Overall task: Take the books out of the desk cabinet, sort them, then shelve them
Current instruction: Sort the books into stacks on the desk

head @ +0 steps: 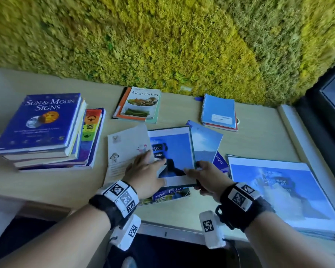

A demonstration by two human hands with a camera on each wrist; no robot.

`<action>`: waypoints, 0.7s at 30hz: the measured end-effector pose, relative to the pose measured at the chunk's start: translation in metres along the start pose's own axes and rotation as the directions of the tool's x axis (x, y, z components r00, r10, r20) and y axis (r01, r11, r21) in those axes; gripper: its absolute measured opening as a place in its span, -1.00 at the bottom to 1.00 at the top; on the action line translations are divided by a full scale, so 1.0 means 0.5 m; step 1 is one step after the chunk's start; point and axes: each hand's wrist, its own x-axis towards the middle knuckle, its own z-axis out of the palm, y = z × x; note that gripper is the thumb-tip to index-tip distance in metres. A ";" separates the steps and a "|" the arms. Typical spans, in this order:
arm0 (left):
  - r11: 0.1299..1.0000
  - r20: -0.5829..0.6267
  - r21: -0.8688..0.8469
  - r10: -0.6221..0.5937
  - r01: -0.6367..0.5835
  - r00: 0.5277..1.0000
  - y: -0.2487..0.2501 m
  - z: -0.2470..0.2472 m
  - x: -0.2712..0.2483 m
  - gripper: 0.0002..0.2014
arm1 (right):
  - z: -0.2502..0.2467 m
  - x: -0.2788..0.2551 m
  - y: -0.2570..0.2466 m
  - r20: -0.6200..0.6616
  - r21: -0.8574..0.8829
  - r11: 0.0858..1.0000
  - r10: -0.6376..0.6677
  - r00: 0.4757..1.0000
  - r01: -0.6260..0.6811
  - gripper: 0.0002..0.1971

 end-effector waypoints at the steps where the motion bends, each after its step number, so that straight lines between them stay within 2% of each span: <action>1: 1.000 0.005 0.000 0.015 -0.015 1.000 -0.004 -0.005 -0.001 -0.29 | -0.004 -0.003 -0.005 0.001 0.021 1.000 -0.015 1.000 0.015 -0.77; 4: 0.996 -0.029 -0.001 0.087 -0.087 0.996 -0.001 -0.029 -0.003 -0.42 | -0.049 -0.017 -0.019 -0.048 0.158 0.987 -0.005 0.999 0.013 -0.83; 7: 0.993 -0.042 0.014 0.117 -0.117 0.992 0.034 -0.039 -0.004 -0.57 | -0.134 -0.051 -0.006 -0.134 0.324 0.945 -0.010 0.991 0.054 -0.88; 9: 0.991 -0.064 0.040 0.134 -0.132 0.989 0.069 -0.034 0.005 -0.54 | -0.197 -0.083 0.023 -0.188 0.378 0.920 -0.032 0.982 0.102 -0.86; 13: 0.980 -0.059 0.004 0.199 -0.200 0.978 0.151 -0.003 0.030 -0.32 | -0.333 -0.161 0.097 -0.362 0.497 0.844 -0.012 0.932 0.203 -0.84; 17: 0.947 0.025 -0.226 0.238 -0.226 0.971 0.263 0.056 0.055 -0.31 | -0.440 -0.234 0.173 -0.464 0.535 0.820 0.083 0.882 0.204 -0.93; 19: 0.876 0.072 -0.453 0.222 -0.166 0.972 0.315 0.084 0.061 -0.37 | -0.476 -0.254 0.210 -0.470 0.496 0.857 0.133 0.873 0.137 -0.91; 21: 0.821 0.115 -0.562 0.201 -0.103 0.973 0.354 0.115 0.060 -0.44 | -0.507 -0.260 0.244 -0.516 0.406 0.913 0.185 0.836 0.049 -0.80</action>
